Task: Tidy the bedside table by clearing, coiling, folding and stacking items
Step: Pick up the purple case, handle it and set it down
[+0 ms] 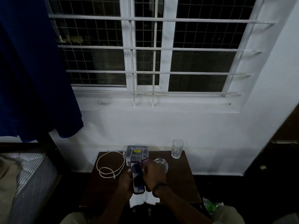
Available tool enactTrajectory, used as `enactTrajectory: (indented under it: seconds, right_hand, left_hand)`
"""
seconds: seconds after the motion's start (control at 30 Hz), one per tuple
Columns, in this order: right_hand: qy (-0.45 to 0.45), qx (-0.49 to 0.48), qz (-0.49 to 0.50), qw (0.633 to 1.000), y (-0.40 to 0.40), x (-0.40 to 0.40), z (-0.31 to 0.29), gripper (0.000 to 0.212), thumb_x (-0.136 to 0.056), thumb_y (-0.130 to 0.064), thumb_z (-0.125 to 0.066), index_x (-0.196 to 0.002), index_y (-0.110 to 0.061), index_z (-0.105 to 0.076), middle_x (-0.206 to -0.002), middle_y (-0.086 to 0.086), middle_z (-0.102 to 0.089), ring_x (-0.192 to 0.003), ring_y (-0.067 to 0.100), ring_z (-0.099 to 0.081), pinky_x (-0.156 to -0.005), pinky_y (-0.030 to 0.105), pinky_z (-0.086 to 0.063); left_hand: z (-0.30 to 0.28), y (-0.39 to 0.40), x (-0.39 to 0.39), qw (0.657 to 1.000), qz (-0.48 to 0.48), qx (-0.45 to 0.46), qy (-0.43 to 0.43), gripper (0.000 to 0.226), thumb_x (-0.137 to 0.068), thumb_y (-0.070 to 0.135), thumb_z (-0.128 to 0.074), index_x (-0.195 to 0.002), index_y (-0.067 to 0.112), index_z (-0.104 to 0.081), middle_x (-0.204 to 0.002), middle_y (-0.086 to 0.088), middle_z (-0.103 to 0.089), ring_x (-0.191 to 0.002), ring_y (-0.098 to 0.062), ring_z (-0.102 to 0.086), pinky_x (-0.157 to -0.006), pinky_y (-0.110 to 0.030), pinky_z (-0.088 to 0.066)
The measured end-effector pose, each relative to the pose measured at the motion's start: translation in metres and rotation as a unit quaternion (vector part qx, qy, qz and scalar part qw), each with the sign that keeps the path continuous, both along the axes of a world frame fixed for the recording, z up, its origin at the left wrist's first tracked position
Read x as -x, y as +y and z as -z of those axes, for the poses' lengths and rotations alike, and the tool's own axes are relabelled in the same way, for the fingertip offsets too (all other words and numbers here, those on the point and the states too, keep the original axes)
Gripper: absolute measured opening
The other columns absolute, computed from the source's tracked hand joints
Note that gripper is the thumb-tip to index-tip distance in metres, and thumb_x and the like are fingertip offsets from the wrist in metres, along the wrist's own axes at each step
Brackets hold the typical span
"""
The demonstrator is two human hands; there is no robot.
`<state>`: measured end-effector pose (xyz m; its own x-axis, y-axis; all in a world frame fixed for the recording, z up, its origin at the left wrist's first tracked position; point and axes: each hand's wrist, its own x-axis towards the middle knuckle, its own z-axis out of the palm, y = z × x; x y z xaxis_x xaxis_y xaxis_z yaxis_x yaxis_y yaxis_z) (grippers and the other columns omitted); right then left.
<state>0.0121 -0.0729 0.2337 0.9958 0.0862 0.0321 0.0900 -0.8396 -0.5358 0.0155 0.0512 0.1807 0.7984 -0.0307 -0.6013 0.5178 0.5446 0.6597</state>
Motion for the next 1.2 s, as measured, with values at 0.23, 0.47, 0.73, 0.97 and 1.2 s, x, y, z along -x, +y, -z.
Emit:
enactTrajectory:
  seconds: [0.23, 0.47, 0.73, 0.97, 1.2]
  right_hand:
    - [-0.005, 0.060, 0.088, 0.994, -0.021, -0.010, 0.015, 0.031, -0.082, -0.034, -0.059, -0.104, -0.014, -0.064, -0.107, 0.010, -0.063, -0.105, 0.030, -0.059, -0.090, 0.043, -0.052]
    - [0.075, -0.143, 0.045, 0.986, -0.012, -0.004, 0.018, 0.016, -0.093, -0.020, -0.051, -0.092, -0.012, -0.064, -0.079, 0.004, -0.061, -0.072, 0.018, -0.057, -0.074, 0.038, -0.052]
    - [0.073, -0.100, -0.050, 0.991, 0.005, 0.010, 0.028, 0.036, -0.081, -0.048, -0.048, -0.112, -0.032, -0.058, -0.105, 0.000, -0.065, -0.093, 0.021, -0.064, -0.078, 0.040, -0.053]
    - [0.074, 0.008, -0.072, 0.995, 0.015, 0.023, 0.039, 0.079, -0.079, -0.020, -0.055, -0.148, -0.026, -0.017, -0.136, 0.006, -0.044, -0.104, 0.034, -0.060, -0.075, 0.043, -0.052]
    - [0.072, 0.013, -0.051, 0.996, 0.016, 0.021, 0.040, 0.075, -0.080, -0.023, -0.043, -0.150, -0.023, -0.014, -0.127, 0.007, -0.056, -0.109, 0.031, -0.059, -0.083, 0.043, -0.051]
  left_hand:
    - [-0.018, -0.005, 0.003, 0.999, -0.033, 0.017, -0.006, 0.032, -0.097, 0.023, -0.040, -0.086, 0.005, -0.065, -0.070, -0.016, -0.066, -0.060, -0.031, -0.063, -0.062, -0.036, -0.051]
    - [-0.011, -0.006, 0.005, 0.999, -0.032, -0.028, 0.018, 0.036, -0.099, 0.030, -0.041, -0.114, 0.002, -0.059, -0.079, -0.014, -0.064, -0.070, -0.032, -0.058, -0.064, -0.034, -0.047]
    - [-0.012, 0.000, 0.013, 0.995, -0.010, -0.061, -0.082, 0.026, -0.096, 0.016, -0.054, -0.121, 0.011, -0.061, -0.117, -0.017, -0.065, -0.102, -0.029, -0.063, -0.067, -0.040, -0.055]
    - [-0.006, -0.003, 0.013, 0.994, -0.003, -0.072, -0.086, 0.031, -0.095, 0.012, -0.055, -0.126, 0.011, -0.059, -0.126, -0.016, -0.063, -0.109, -0.032, -0.061, -0.072, -0.038, -0.052]
    - [-0.003, -0.003, 0.011, 0.994, 0.006, -0.074, -0.080, 0.031, -0.094, 0.017, -0.059, -0.125, 0.014, -0.058, -0.126, -0.015, -0.063, -0.113, -0.031, -0.061, -0.071, -0.039, -0.054]
